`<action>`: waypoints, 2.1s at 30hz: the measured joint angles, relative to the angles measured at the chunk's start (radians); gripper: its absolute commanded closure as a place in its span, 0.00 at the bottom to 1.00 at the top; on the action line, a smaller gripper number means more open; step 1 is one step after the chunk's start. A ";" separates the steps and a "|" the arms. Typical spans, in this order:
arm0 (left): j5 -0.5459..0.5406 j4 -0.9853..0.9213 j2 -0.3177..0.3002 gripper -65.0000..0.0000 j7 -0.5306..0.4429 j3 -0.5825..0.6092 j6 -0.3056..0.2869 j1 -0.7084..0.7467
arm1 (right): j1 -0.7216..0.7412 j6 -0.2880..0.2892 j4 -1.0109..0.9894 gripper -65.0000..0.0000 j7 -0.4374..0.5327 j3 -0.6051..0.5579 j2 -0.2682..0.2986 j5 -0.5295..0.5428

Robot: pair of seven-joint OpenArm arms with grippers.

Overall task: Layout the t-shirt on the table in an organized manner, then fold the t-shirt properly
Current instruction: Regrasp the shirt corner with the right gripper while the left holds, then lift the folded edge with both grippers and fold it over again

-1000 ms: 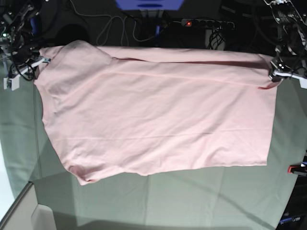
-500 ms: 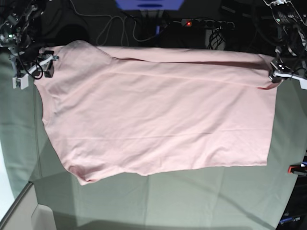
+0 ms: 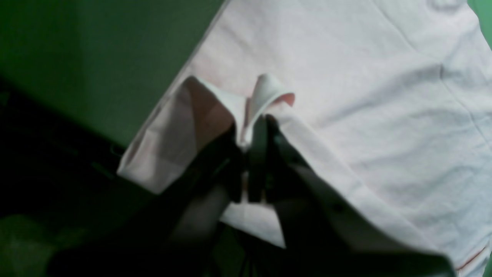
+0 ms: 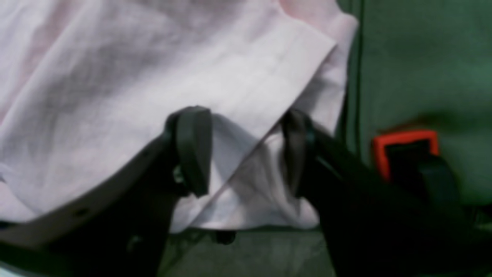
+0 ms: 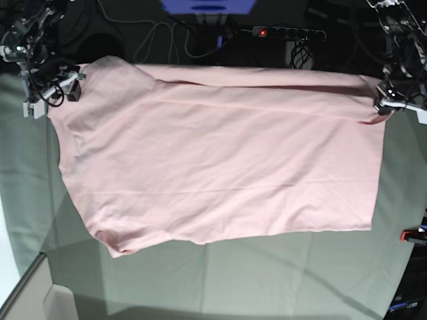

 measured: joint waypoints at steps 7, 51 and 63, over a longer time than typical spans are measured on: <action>0.000 0.000 0.000 1.00 0.000 0.000 0.000 0.000 | 0.008 0.000 0.000 1.00 0.002 -0.002 -0.005 0.000; -0.001 0.030 -0.005 1.00 0.000 -0.001 0.000 -0.016 | 0.085 -0.001 -0.065 0.65 -0.008 -0.053 0.073 0.000; 0.000 0.030 -0.005 1.00 0.000 -0.001 0.000 -0.017 | 0.140 -0.003 -0.081 0.62 0.002 -0.051 0.074 0.005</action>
